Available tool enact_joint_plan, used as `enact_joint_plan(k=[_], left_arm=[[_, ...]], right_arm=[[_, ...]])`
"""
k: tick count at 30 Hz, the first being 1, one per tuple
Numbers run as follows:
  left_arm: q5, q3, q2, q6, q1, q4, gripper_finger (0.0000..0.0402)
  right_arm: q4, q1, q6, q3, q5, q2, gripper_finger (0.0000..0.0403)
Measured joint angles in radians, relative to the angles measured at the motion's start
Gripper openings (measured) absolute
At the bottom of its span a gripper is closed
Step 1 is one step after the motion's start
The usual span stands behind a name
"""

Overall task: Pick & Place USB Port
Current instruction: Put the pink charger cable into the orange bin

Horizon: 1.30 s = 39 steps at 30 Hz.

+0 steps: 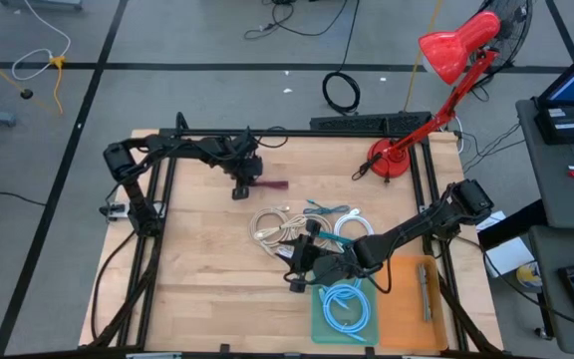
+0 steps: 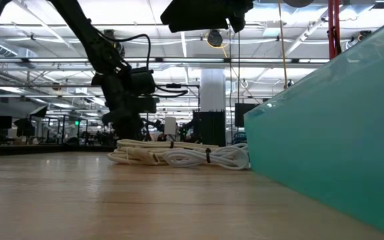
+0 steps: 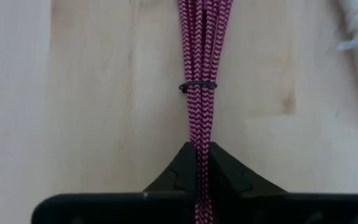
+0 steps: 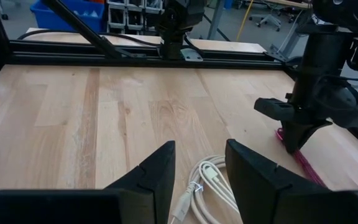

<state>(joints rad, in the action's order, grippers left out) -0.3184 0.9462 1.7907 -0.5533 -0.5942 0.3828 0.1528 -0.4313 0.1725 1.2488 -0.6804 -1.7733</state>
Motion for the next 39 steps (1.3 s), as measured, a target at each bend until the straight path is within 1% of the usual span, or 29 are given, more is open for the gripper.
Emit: enact_joint_plan(k=[4,7,11,15,18,22,24,27,32,36,38,39], left_arm=[[-0.019,-0.006,-0.034,0.058,0.001,0.004,0.0012],[-0.048,-0.007,-0.114,0.096,0.004,-0.014,0.0011],[-0.088,-0.006,-0.269,0.142,0.004,-0.026,0.0011],[-0.136,-0.004,-0.459,0.187,0.015,-0.055,0.0011],[-0.153,-0.004,-0.584,0.237,0.032,-0.074,0.0011],[-0.156,-0.027,-0.725,0.299,0.08,-0.14,0.0011],[-0.156,-0.065,-0.784,0.321,0.111,-0.185,0.0011],[-0.13,-0.161,-0.875,0.363,0.163,-0.3,0.0011],[-0.056,-0.399,-1.012,0.444,0.244,-0.588,0.0011],[0.006,-0.553,-1.084,0.496,0.301,-0.803,0.0011],[0.005,-0.601,-1.101,0.502,0.332,-0.853,0.0011],[0.005,-0.619,-1.107,0.501,0.35,-0.877,0.0011]], right_arm=[[0.0,0.0,0.01,0.0,0.0,0.0,0.013],[0.0,0.0,0.01,0.0,0.0,0.0,0.013],[0.001,0.0,0.007,0.0,0.0,0.0,0.013],[0.008,0.0,0.002,0.0,-0.003,0.0,0.013],[0.025,0.0,-0.007,0.0,-0.003,0.0,0.013],[0.089,0.0,-0.051,0.0,-0.002,0.0,0.013],[0.121,0.0,-0.076,0.0,-0.001,0.0,0.013],[0.175,0.0,-0.12,0.0,-0.001,0.0,0.013],[0.28,0.008,-0.22,0.0,0.0,0.0,0.013],[0.371,0.043,-0.306,0.0,0.001,0.0,0.013],[0.424,0.073,-0.354,0.0,0.017,0.0,0.013],[0.452,0.094,-0.373,0.0,0.043,-0.002,0.013]])
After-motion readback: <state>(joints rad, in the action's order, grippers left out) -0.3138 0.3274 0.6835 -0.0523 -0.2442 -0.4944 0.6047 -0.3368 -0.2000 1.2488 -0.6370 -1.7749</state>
